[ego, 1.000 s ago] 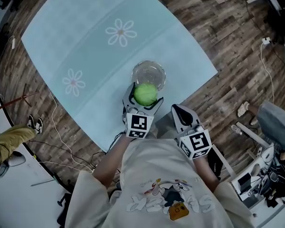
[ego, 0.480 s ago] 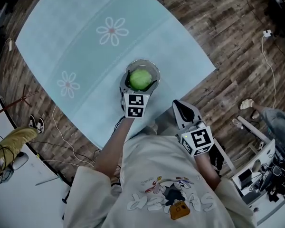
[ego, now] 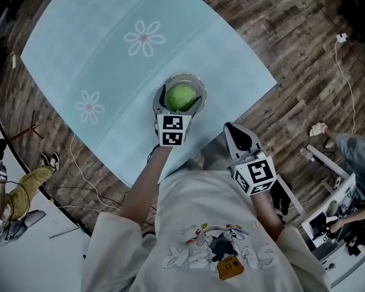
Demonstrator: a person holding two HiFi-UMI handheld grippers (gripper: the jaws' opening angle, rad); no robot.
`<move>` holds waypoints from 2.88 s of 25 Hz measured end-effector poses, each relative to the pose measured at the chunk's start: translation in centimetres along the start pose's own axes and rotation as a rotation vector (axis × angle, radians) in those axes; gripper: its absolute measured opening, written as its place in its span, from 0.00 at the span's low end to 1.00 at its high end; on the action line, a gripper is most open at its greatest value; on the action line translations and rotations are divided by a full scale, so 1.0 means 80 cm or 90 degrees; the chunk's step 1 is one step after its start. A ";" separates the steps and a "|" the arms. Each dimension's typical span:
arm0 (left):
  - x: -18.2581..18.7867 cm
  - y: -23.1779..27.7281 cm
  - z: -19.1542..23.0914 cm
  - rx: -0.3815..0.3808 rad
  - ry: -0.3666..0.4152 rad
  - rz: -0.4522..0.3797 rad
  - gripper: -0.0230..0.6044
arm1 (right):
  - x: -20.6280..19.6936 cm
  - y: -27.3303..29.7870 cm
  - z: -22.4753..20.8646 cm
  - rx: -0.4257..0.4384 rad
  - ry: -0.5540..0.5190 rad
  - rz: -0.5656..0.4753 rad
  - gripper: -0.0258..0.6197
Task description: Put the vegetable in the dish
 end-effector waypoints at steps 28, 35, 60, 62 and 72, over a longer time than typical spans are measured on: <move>-0.041 -0.302 -0.032 -0.020 -0.108 -0.138 0.05 | 0.004 -0.022 0.133 0.000 -0.052 -0.086 0.07; -0.086 -0.422 -0.016 -0.031 -0.129 -0.183 0.05 | -0.030 -0.039 0.219 0.011 -0.058 -0.100 0.07; -0.203 -0.570 -0.093 -0.125 -0.090 -0.164 0.05 | -0.141 -0.167 0.395 0.112 -0.192 -0.069 0.07; -0.199 -0.570 -0.121 -0.132 -0.067 -0.162 0.05 | -0.150 -0.181 0.395 0.119 -0.202 -0.066 0.07; -0.208 -0.579 -0.162 -0.097 -0.052 -0.163 0.05 | -0.186 -0.222 0.387 0.128 -0.151 -0.095 0.07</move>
Point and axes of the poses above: the fingertips, and each gripper's own axes: y forward along the fingers, z to its left, x out of its top, the point moved 1 cm from there along -y, backward along the fingers, and after that the axes turned 5 degrees about z, right-handed, at the moved point
